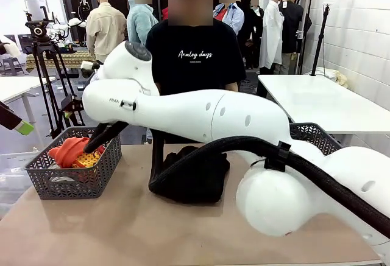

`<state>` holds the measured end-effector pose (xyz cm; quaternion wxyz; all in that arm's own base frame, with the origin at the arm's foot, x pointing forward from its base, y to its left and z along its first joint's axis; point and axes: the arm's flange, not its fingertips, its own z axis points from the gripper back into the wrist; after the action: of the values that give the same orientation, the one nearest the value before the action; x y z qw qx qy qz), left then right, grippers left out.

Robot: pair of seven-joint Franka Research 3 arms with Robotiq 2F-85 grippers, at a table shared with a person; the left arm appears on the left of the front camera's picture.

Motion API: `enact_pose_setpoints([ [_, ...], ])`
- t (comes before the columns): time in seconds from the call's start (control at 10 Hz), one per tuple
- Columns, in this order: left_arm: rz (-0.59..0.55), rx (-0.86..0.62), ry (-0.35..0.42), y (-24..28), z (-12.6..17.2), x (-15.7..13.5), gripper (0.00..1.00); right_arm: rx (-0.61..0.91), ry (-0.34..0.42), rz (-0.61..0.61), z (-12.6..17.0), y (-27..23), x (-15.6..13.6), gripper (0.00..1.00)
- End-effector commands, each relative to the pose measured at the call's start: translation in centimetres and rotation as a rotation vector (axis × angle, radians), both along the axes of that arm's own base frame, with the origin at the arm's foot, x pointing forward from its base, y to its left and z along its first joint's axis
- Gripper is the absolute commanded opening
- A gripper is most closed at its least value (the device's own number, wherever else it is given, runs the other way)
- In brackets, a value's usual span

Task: Sort the tops and bottoms.
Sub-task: Lift clothes from the center of the table with your left hand.

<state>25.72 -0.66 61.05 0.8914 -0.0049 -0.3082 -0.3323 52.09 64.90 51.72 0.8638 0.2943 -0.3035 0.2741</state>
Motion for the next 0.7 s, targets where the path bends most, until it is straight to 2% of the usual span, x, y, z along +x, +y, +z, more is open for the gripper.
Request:
enact_pose_setpoints([
  [0.0,0.001,0.002,0.001,0.0,0.0,0.0,0.98,-0.15,-0.042,-0.002,2.9,-8.5,-3.6,1.0],
  [0.3,0.001,0.002,0.001,0.0,0.0,0.0,0.98,-0.376,-0.012,0.016,6.4,-17.7,-6.6,1.0],
  [0.6,0.001,0.002,0.001,0.0,0.0,0.0,0.98,-0.464,-0.022,-0.002,7.3,-24.5,-10.7,1.0],
])
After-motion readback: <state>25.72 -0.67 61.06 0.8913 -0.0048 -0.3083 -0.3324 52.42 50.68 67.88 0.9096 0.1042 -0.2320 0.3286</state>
